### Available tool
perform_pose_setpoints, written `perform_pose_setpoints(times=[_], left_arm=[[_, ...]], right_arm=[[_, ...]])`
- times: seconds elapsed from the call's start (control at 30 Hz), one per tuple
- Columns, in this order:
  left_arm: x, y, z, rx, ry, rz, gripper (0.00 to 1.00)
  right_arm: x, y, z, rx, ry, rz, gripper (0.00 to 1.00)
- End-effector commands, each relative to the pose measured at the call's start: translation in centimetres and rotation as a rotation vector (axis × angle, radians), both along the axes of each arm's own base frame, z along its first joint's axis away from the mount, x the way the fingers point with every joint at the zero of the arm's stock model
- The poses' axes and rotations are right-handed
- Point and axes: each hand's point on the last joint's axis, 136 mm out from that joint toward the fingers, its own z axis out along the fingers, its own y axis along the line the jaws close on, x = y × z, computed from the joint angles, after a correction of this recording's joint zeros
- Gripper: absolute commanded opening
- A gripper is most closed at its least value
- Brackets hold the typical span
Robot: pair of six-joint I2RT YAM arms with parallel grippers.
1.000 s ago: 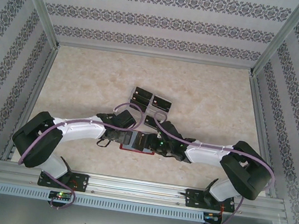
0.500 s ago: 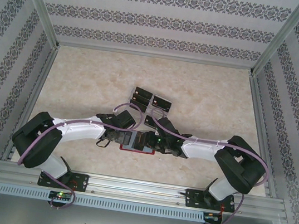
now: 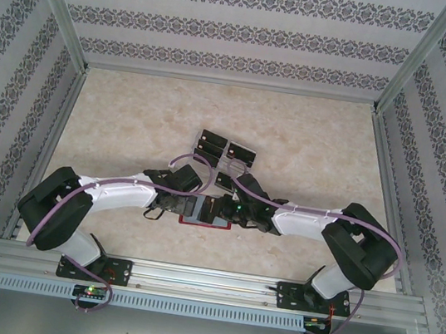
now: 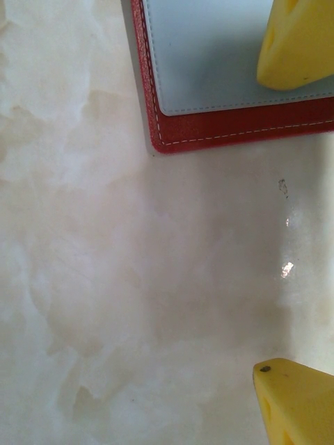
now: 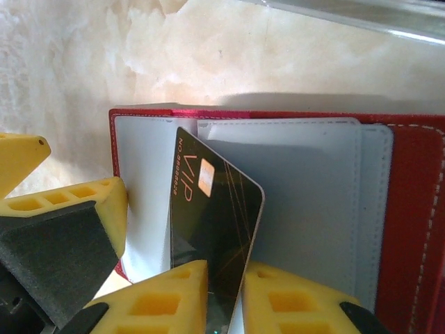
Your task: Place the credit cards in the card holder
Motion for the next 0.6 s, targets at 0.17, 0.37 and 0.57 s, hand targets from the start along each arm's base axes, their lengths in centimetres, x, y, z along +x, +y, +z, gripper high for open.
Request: perform_pose_setpoints(times=[0.17, 0.37, 0.57], left_arm=[[-1.5, 0.9, -1.4, 0.05, 0.057, -0.011, 1.0], [-1.6, 1.0, -1.5, 0.057, 0.062, -0.012, 1.0], [-1.6, 1.0, -1.6, 0.058, 0.065, -0.012, 1.0]], right_arm=[[0.2, 0.2, 0.2, 0.024, -0.001, 0.022, 0.0], [-0.1, -0.1, -0.4, 0.031, 0.022, 0.033, 0.0], [-0.6, -0.6, -1.2, 0.032, 0.048, 0.039, 0.0]])
